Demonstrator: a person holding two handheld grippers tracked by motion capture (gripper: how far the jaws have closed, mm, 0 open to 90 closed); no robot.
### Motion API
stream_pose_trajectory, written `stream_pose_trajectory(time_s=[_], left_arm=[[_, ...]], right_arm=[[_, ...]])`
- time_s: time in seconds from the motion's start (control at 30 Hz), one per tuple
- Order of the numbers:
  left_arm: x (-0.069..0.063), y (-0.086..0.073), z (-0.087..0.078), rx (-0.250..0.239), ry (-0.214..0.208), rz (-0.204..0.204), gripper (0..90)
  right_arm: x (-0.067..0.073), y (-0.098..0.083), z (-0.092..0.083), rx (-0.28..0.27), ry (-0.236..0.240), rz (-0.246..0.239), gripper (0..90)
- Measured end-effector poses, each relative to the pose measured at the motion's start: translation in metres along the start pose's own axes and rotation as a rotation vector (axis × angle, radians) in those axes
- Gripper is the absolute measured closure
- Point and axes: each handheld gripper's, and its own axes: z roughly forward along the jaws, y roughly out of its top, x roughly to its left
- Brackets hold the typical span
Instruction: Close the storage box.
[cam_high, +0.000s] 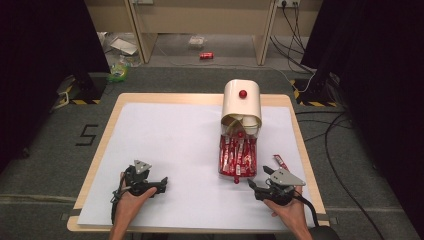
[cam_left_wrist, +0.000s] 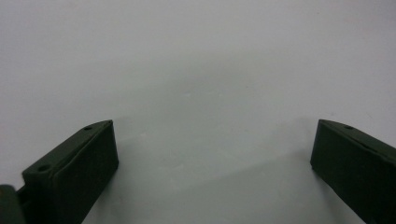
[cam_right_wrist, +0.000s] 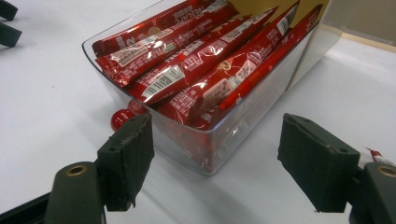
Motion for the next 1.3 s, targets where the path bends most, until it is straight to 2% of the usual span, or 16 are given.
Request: stream_pose_trajectory(time_s=[0.1, 0.57, 0.83, 1.17, 1.23, 1.3], left_arm=[[0.0, 0.0, 0.0, 0.0, 0.001, 0.0, 0.0], [0.0, 0.0, 0.0, 0.0, 0.0, 0.0, 0.0], [0.0, 0.0, 0.0, 0.0, 0.001, 0.0, 0.0], [0.0, 0.0, 0.0, 0.0, 0.0, 0.0, 0.0], [0.0, 0.0, 0.0, 0.0, 0.001, 0.0, 0.0], [0.0, 0.0, 0.0, 0.001, 0.001, 0.001, 0.0]], right_arm=[[0.0, 0.0, 0.002, 0.004, -0.007, 0.001, 27.1], [-0.001, 0.002, 0.01, -0.018, 0.03, -0.01, 23.1], [0.0, 0.003, 0.013, -0.02, 0.026, -0.008, 22.7], [-0.004, 0.005, 0.019, -0.021, 0.019, 0.023, 23.5], [-0.003, 0.009, 0.021, -0.004, 0.001, -0.011, 20.9], [-0.001, 0.011, 0.024, -0.024, -0.002, -0.033, 24.3]])
